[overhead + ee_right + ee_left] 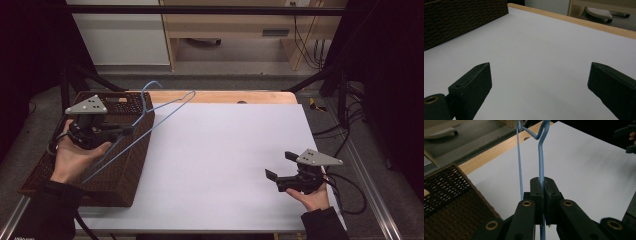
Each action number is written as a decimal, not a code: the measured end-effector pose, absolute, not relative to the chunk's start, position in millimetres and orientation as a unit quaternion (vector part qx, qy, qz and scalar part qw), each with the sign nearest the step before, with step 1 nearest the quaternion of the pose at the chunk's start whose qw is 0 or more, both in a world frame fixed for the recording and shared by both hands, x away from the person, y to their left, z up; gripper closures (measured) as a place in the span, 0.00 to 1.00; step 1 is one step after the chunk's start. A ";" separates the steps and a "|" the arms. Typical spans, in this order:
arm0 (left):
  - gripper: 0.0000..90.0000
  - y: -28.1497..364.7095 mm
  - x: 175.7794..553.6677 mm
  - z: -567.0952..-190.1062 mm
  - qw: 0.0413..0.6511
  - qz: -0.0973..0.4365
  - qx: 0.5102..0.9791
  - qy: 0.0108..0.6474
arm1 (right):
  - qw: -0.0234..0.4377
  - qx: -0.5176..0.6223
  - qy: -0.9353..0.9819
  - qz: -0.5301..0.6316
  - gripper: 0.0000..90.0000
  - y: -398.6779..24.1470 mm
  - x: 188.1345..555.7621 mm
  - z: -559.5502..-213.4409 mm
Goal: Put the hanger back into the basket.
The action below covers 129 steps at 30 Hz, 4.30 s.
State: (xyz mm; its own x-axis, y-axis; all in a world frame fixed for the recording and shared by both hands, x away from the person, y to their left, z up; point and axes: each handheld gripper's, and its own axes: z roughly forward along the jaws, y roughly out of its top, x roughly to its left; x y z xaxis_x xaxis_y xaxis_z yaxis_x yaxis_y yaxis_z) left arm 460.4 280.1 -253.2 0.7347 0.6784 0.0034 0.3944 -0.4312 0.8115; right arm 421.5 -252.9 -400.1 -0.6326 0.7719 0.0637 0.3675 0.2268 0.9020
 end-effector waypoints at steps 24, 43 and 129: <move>0.97 358.9 468.4 -243.2 0.419 0.196 0.813 0.355 | 0.205 0.377 0.757 0.493 0.06 -252.8 422.0 -400.7; 0.97 400.2 478.2 -264.1 0.408 0.204 0.804 0.381 | 0.203 0.379 0.759 0.489 0.06 -251.4 423.4 -402.7; 0.13 250.2 403.1 -350.0 0.514 0.219 0.757 0.338 | 0.214 0.374 0.739 0.518 0.05 -254.6 414.6 -389.4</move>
